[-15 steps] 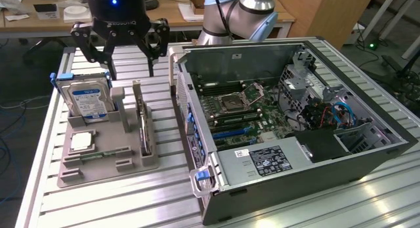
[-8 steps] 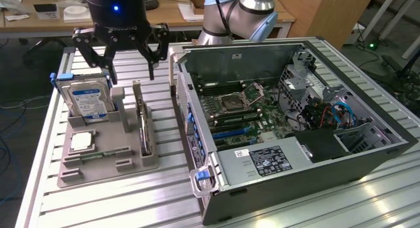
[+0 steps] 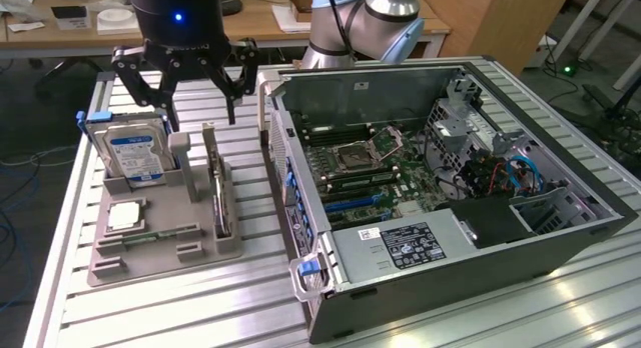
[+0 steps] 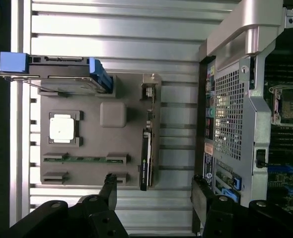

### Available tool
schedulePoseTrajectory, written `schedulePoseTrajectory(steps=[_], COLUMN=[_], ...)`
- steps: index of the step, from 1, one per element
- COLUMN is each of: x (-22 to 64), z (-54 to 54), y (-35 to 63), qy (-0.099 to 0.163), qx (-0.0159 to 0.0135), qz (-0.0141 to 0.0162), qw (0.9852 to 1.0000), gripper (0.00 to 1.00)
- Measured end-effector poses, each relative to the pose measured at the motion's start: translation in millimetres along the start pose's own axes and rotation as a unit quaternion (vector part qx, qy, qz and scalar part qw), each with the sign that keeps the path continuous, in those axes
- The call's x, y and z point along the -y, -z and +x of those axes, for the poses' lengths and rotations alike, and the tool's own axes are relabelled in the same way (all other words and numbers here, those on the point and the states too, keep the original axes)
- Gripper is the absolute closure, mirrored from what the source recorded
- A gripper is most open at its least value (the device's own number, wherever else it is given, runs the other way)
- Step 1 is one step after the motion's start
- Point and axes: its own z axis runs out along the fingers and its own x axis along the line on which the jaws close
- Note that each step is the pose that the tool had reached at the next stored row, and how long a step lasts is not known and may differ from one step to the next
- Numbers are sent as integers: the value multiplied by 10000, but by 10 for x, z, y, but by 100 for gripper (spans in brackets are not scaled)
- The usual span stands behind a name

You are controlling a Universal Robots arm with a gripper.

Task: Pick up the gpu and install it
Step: 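Pick up the gpu and move the gpu toward the slot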

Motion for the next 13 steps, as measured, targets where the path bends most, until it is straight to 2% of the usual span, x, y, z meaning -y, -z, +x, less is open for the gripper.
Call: schedulePoseTrajectory(steps=[13], x=[19], z=[3], y=[-102], qy=[12], qx=[4], qz=[0], qw=[10000], gripper=[29])
